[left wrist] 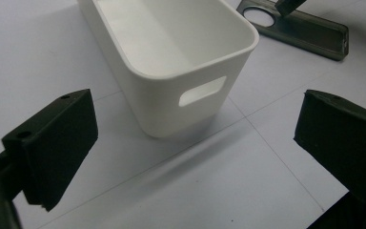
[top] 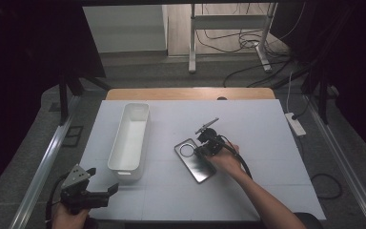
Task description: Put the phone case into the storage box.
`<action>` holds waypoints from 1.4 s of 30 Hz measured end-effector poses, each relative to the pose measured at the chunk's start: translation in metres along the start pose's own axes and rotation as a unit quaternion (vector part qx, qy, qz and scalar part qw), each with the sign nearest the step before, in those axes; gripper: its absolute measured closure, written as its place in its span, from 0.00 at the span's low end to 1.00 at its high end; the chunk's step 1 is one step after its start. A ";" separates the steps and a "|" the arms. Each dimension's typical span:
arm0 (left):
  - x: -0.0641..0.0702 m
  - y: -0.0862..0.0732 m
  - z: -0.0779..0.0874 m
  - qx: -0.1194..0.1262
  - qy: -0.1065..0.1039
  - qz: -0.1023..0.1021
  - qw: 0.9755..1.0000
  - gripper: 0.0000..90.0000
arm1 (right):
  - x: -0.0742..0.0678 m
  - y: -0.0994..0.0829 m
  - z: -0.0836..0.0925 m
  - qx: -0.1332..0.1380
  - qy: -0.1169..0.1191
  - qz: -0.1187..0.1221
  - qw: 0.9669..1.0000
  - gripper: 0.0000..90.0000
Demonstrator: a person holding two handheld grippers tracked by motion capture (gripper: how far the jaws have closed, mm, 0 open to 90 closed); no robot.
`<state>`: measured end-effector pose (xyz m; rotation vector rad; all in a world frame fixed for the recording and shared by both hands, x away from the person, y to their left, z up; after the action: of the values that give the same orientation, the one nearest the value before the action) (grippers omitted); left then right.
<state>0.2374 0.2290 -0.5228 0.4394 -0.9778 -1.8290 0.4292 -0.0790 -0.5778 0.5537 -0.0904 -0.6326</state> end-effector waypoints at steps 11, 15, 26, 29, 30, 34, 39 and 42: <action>0.000 0.000 0.000 0.001 0.000 0.000 1.000 0.02 | 0.015 -0.006 0.006 0.004 -0.008 -0.024 1.000 1.00; 0.000 0.000 0.001 0.002 0.000 0.000 1.000 0.02 | 0.012 -0.006 0.007 0.001 -0.010 -0.023 1.000 0.99; 0.000 0.000 0.001 0.002 0.001 -0.002 1.000 0.02 | 0.005 -0.001 0.028 0.024 -0.023 -0.007 0.999 0.69; 0.001 0.000 0.001 0.003 0.000 -0.002 1.000 0.02 | 0.004 -0.002 0.034 0.029 -0.027 -0.008 0.999 0.57; 0.001 0.000 0.001 0.003 0.000 -0.003 1.000 0.02 | 0.004 -0.002 0.036 0.030 -0.030 -0.007 0.999 0.53; 0.001 0.000 0.001 0.002 0.000 -0.003 1.000 0.02 | 0.004 -0.006 0.041 0.027 -0.040 -0.006 0.999 0.36; 0.001 0.000 0.001 0.002 0.001 -0.004 1.000 0.02 | 0.005 -0.011 0.046 0.025 -0.048 -0.016 0.998 0.21; 0.001 0.000 0.001 0.002 0.001 -0.004 1.000 0.02 | 0.005 -0.015 0.050 0.023 -0.051 -0.022 0.998 0.14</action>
<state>0.2366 0.2284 -0.5221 0.4482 -0.9799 -1.8343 0.4130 -0.1148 -0.5438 0.5688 -0.1889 -0.7036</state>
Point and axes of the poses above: each handheld gripper's, and its own axes: z roughly backward along the jaws, y roughly out of its top, x roughly to its right, the point moved 8 cm from there along -z, roughly forward along the jaws, and after that the axes turned 1 degree about z, right-handed, at the moved point
